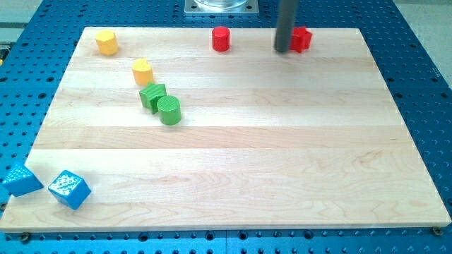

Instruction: Place your hand below the red circle

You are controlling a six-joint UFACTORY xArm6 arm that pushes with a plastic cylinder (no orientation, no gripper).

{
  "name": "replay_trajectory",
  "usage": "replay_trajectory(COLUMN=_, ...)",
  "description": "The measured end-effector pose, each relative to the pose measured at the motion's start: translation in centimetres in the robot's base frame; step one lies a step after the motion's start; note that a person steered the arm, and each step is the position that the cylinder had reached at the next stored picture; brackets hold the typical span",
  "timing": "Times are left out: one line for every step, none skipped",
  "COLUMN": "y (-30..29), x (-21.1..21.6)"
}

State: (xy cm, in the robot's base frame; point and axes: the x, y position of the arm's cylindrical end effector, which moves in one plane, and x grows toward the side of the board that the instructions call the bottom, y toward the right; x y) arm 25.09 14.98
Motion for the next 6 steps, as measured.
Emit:
replay_trajectory(y=2.2, x=0.0)
replay_trajectory(y=-2.1, x=2.8)
replay_trajectory(y=-9.4, x=6.5)
replay_trajectory(y=-10.5, x=6.3)
replay_trajectory(y=-10.5, x=6.2)
replay_trajectory(y=-10.5, x=6.2)
